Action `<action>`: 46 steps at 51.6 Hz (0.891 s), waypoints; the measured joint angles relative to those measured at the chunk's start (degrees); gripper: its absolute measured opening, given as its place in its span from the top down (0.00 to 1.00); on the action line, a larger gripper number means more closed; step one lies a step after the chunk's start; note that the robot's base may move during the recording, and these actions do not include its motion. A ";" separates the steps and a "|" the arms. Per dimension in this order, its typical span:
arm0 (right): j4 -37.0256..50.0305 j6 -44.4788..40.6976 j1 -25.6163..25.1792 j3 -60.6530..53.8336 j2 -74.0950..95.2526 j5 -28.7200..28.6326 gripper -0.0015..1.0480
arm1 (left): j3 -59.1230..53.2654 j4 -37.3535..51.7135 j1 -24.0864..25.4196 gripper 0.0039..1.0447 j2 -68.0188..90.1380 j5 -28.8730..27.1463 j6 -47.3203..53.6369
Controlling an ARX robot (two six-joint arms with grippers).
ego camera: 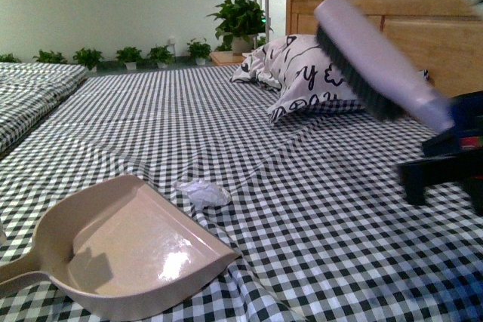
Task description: Clean up trash
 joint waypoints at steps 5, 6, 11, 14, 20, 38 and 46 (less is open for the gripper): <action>3.93 -2.54 0.59 8.79 15.93 -0.20 0.81 | 0.00 0.00 0.00 0.76 0.00 0.00 0.04; 4.66 -2.89 0.79 10.10 18.45 -0.09 0.81 | 0.00 0.00 0.00 0.76 0.02 0.00 0.04; 7.13 -5.27 1.79 14.56 27.12 0.68 0.81 | 0.00 0.00 0.00 0.76 0.02 0.00 0.04; 9.77 -8.33 2.38 17.07 32.72 1.70 0.81 | 0.00 0.00 0.00 0.76 0.02 0.00 0.04; 11.43 -12.00 2.25 20.13 38.60 2.78 0.81 | 0.00 0.00 0.00 0.76 0.02 0.02 0.04; 15.10 -17.40 -2.82 24.00 48.50 5.73 0.81 | 0.00 -0.02 0.00 0.76 0.02 0.00 0.04; 12.39 -17.27 -3.10 25.07 51.60 4.72 0.81 | 0.00 -0.02 0.00 0.76 0.02 -0.02 0.07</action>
